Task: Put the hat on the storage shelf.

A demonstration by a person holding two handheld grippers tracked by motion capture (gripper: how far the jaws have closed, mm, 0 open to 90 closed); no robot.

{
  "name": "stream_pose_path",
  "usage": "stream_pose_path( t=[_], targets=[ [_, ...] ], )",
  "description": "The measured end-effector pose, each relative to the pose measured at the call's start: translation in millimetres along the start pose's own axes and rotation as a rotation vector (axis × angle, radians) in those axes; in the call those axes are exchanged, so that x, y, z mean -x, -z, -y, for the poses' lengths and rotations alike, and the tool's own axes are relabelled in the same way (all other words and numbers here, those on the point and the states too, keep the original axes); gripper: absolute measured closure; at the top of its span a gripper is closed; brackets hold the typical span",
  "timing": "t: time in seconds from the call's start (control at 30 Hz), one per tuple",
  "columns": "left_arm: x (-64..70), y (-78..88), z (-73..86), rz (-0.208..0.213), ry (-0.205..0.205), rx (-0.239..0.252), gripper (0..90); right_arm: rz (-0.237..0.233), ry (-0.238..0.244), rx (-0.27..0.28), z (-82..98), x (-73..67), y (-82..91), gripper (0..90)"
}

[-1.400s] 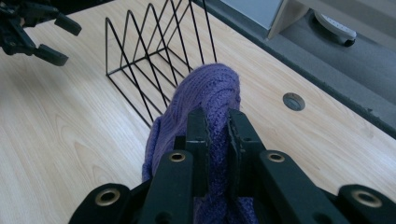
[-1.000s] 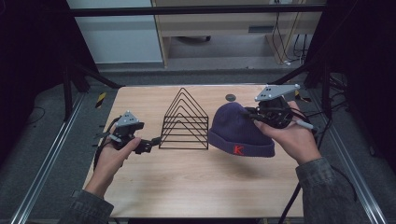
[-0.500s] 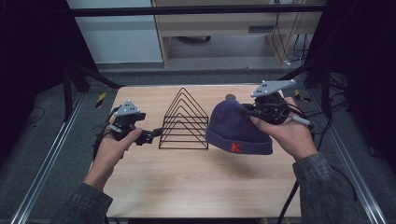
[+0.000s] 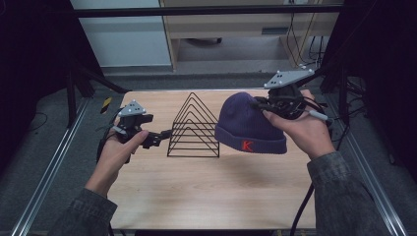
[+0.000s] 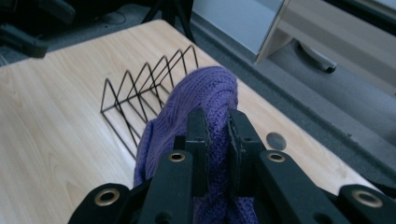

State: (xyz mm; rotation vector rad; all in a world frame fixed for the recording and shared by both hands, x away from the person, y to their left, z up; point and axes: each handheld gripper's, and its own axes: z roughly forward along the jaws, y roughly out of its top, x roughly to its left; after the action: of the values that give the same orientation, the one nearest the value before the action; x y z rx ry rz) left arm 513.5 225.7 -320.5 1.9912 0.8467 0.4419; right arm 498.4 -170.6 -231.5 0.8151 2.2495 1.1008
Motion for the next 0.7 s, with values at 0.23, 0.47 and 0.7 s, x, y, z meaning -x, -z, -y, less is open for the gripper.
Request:
stream_pose_path(
  t=[0.23, 0.47, 0.7],
  targets=[
    [3.3, -6.4, -19.9, 0.011, -0.020, 0.008, 7.5, 0.026, 0.013, 0.037, -29.8, 4.4, 0.6, 80.4],
    [-1.3, -12.3, -35.9, 0.022, -0.021, 0.020, 7.3, 0.029, 0.025, 0.053, -52.4, 9.4, -10.5, 80.5],
    [-18.9, -18.9, -47.6, 0.029, -0.009, 0.029, 7.4, 0.025, 0.042, 0.076, -74.9, 13.9, -23.8, 80.5]
  ],
)
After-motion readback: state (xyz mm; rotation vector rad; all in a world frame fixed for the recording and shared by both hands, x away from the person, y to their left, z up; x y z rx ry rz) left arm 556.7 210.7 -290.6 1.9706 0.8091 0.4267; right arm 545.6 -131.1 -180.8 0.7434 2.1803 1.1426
